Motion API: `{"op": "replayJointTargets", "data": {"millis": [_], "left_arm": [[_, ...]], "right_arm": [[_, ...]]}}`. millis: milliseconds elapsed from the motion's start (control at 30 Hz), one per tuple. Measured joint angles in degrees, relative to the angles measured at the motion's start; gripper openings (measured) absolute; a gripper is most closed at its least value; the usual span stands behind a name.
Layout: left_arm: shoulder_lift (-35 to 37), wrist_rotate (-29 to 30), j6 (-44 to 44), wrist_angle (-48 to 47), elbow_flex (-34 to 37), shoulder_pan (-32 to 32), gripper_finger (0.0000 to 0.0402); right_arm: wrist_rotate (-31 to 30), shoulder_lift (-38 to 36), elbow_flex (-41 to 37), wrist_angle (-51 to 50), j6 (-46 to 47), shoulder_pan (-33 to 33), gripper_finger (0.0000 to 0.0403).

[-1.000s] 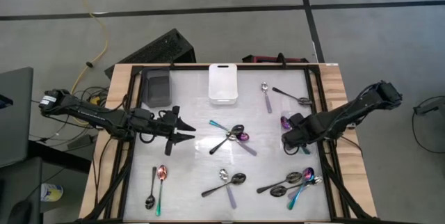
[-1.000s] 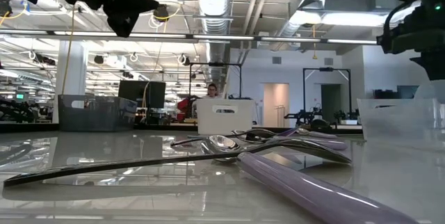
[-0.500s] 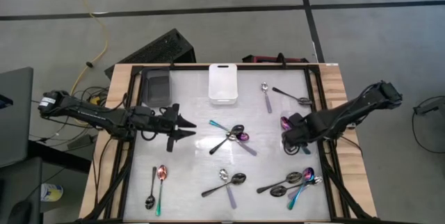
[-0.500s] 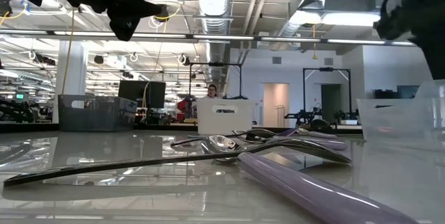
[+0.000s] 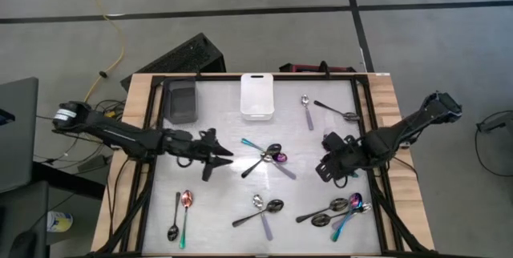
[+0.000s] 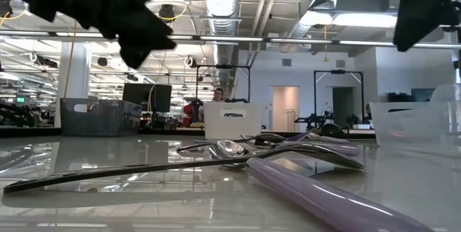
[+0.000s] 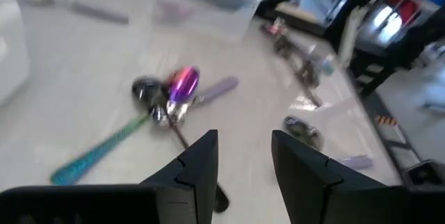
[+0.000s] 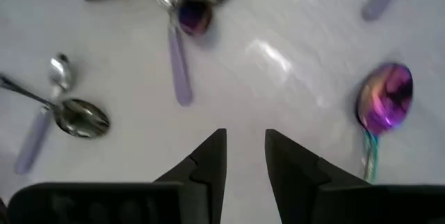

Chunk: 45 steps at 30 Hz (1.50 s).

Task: Sort silverware by color (type)
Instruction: Put the black spoon into the black bin

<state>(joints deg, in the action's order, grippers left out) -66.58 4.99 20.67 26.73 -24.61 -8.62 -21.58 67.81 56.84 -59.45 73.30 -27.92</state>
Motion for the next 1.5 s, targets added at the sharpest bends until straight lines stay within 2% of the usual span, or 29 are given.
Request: {"op": "replayJointTargets", "data": {"millis": [200,400,667,800,1167,1300,1500], "left_arm": [[-15.69,4.5,-0.47,1.26,-7.17,1.3,0.0119],[-29.69,4.35,-0.43,1.09,-14.83,1.4,0.0119],[-41.58,4.83,-1.17,-0.66,-23.42,1.44,0.0119],[-43.59,5.6,-1.99,-3.53,-25.65,1.51,0.0118],[-44.01,6.12,-5.51,-5.63,-25.69,1.18,0.0118],[-42.06,5.99,-6.48,-10.53,-25.65,1.05,0.0118],[-35.24,5.81,-6.27,-20.9,-25.58,0.7,0.0118]], "right_arm": [[-3.24,0.0,0.0,2.44,-0.31,-1.8,0.0122],[-4.05,0.0,0.0,2.5,-0.33,-2.19,0.0122],[-4.09,0.0,-0.02,2.53,-2.91,-1.92,0.0122],[-4.09,0.02,-0.02,2.54,-3.1,-1.92,0.0122],[-4.24,0.02,-0.02,2.53,-3.5,-1.92,0.0122],[-4.22,0.02,-0.02,2.55,-3.48,-1.92,0.0122],[-4.21,0.02,-0.02,2.58,-4.52,-1.62,0.0122]]}}
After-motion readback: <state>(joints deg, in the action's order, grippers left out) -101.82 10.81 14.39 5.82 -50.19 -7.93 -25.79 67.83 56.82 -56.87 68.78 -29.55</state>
